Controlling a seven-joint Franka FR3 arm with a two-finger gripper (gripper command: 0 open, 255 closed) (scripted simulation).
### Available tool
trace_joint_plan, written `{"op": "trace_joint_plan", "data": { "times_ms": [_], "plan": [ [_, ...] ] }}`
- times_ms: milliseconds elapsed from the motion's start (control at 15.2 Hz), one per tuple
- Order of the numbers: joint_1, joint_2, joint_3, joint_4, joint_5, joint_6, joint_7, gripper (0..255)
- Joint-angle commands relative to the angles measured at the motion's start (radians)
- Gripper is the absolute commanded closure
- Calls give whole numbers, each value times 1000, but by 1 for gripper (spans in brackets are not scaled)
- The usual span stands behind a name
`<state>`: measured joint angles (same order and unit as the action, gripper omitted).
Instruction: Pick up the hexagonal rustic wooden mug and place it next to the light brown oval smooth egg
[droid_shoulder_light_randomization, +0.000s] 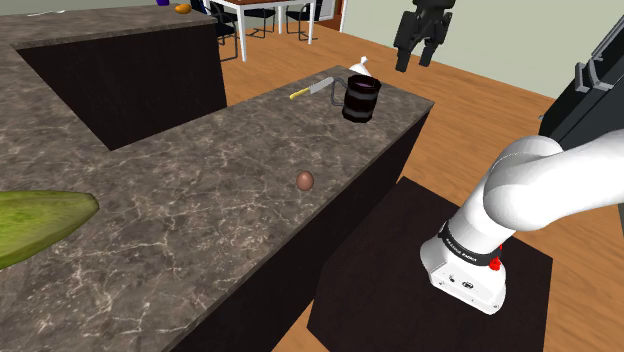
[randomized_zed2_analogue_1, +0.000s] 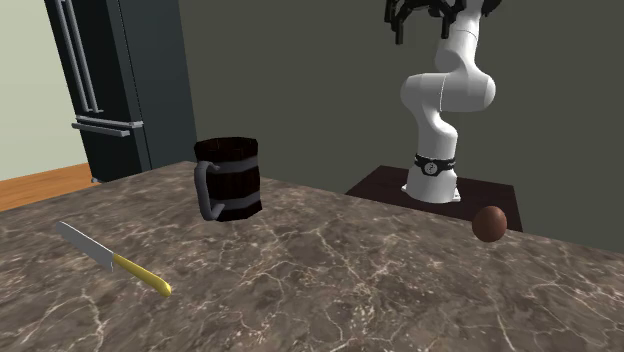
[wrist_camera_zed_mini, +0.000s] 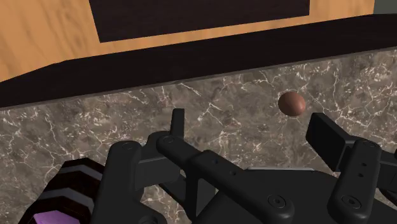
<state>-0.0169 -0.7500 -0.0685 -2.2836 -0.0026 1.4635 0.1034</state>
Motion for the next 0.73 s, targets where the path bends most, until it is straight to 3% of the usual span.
{"op": "trace_joint_plan", "data": {
  "times_ms": [0, 660],
  "plan": [
    [0, 0, 0, 0, 0, 0, 0, 0],
    [7, 245, -177, 48, -108, 212, -303, 0]
  ]
}}
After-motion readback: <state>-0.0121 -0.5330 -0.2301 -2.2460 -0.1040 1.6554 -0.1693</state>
